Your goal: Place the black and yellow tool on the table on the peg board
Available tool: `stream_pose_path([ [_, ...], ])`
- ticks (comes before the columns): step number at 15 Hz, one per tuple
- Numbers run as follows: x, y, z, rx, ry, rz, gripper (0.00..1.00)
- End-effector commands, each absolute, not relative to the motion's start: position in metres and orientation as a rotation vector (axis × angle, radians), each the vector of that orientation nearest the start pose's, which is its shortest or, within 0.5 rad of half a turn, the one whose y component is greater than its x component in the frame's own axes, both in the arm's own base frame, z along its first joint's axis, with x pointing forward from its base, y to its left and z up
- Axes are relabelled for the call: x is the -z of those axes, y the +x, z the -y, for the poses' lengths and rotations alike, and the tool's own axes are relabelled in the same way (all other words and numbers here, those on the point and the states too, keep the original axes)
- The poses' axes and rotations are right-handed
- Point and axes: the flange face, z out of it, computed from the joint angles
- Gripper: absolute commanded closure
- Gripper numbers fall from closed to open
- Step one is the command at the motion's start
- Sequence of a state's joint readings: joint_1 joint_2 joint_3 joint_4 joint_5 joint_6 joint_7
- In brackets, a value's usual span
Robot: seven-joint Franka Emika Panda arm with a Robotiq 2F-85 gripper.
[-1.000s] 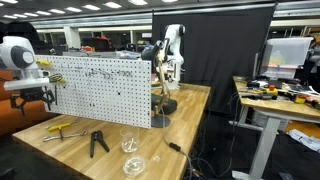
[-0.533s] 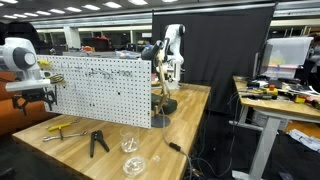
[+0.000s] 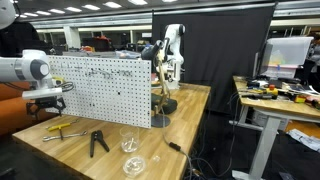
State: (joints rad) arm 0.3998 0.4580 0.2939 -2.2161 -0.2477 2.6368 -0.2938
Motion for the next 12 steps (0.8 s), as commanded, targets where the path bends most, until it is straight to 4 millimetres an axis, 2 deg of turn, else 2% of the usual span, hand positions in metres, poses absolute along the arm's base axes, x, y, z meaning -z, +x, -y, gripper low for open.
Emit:
stream_pose_path([
  [1, -0.154, 0.430, -0.363, -0.072, -2.550, 1.873, 0.00],
  [6, -0.130, 0.450, -0.365, -0.128, -2.516, 1.971, 0.00],
  [9, -0.122, 0.459, -0.367, -0.129, -2.531, 1.932, 0.00],
  [12, -0.115, 0.460, -0.363, -0.130, -2.553, 1.869, 0.00],
])
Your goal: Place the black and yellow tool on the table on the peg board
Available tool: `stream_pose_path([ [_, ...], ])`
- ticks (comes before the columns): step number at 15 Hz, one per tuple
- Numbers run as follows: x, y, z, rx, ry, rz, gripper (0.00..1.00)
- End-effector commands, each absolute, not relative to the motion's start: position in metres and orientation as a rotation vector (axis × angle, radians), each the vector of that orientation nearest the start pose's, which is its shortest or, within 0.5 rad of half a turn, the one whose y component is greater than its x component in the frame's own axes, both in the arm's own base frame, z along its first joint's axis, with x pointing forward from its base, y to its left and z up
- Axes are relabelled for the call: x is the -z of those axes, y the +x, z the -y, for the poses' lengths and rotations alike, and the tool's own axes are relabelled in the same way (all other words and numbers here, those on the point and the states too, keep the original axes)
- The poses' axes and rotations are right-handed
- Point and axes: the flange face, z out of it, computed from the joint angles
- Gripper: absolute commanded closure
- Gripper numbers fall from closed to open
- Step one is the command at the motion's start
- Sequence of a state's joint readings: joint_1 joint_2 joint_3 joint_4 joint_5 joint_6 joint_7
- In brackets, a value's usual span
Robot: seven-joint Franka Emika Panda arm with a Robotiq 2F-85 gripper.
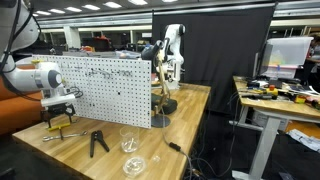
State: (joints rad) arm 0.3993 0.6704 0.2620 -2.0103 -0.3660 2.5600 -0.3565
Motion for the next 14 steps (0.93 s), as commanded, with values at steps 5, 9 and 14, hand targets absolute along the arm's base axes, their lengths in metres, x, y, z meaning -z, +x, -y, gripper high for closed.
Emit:
stream_pose_path([
  [5, -0.103, 0.459, -0.352, -0.157, -2.596, 1.774, 0.00],
  [9, -0.101, 0.465, -0.351, -0.155, -2.607, 1.727, 0.00],
  [14, -0.089, 0.462, -0.352, -0.176, -2.605, 1.694, 0.00],
])
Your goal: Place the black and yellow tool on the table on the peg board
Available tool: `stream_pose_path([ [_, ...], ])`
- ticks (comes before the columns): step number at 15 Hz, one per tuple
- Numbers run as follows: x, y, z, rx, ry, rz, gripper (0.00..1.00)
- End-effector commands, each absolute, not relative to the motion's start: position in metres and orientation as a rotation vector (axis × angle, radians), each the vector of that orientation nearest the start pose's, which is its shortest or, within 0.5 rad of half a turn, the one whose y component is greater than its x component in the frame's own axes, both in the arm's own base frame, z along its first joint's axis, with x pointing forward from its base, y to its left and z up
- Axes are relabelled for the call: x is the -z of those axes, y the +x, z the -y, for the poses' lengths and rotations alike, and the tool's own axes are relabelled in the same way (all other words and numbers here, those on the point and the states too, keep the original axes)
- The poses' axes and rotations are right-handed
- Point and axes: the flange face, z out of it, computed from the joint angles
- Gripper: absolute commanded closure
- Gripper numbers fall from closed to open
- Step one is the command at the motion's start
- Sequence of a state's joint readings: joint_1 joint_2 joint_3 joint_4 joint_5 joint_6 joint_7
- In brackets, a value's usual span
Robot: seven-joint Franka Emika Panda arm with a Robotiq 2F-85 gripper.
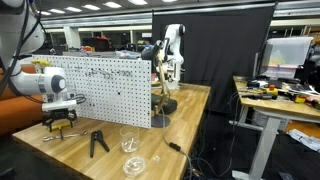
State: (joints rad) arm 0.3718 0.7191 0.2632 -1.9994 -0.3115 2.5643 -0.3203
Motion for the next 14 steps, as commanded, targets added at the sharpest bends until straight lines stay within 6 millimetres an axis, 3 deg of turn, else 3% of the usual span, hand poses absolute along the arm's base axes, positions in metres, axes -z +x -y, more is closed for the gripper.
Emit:
stream_pose_path([
  [1, -0.0855, 0.4606, -0.3509, -0.184, -2.605, 1.687, 0.00],
  [3, -0.0800, 0.4593, -0.3500, -0.195, -2.605, 1.682, 0.01],
  [5, -0.0785, 0.4594, -0.3492, -0.189, -2.609, 1.667, 0.26],
  [7, -0.0825, 0.4627, -0.3478, -0.173, -2.623, 1.652, 0.34],
  [14, -0.0848, 0.4634, -0.3422, -0.181, -2.641, 1.635, 0.84],
])
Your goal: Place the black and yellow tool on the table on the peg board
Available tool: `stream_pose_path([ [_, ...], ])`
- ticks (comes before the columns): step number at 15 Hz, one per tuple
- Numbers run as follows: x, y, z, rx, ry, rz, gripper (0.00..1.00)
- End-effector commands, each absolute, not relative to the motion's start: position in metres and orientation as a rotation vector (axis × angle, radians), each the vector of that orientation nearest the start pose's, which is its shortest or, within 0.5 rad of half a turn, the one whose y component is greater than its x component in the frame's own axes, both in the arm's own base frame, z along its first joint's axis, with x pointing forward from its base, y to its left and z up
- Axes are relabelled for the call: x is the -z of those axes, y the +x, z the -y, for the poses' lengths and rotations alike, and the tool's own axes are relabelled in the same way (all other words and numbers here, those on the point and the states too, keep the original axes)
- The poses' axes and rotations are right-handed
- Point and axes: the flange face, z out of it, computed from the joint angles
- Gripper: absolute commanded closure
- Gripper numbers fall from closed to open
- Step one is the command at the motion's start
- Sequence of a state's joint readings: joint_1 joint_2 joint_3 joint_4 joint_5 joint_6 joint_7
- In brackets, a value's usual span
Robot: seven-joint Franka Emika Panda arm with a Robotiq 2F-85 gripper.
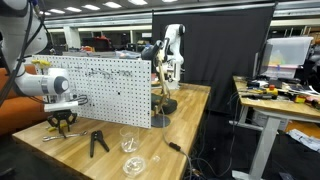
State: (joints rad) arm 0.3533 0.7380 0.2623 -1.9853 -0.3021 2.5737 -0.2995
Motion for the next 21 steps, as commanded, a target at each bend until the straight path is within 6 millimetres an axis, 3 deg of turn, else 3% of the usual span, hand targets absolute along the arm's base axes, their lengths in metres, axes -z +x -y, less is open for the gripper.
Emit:
stream_pose_path([
  [1, -0.085, 0.463, -0.342, -0.182, -2.644, 1.632, 0.91],
  [3, -0.087, 0.464, -0.340, -0.179, -2.649, 1.623, 0.99],
  [7, -0.097, 0.452, -0.344, -0.161, -2.636, 1.632, 0.98],
  [11, -0.112, 0.422, -0.352, -0.130, -2.634, 1.645, 0.98],
  [14, -0.139, 0.404, -0.361, -0.034, -2.648, 1.643, 0.98],
  [16, -0.169, 0.402, -0.368, 0.079, -2.680, 1.624, 0.98],
  [21, -0.230, 0.420, -0.360, 0.283, -2.899, 1.233, 0.98],
])
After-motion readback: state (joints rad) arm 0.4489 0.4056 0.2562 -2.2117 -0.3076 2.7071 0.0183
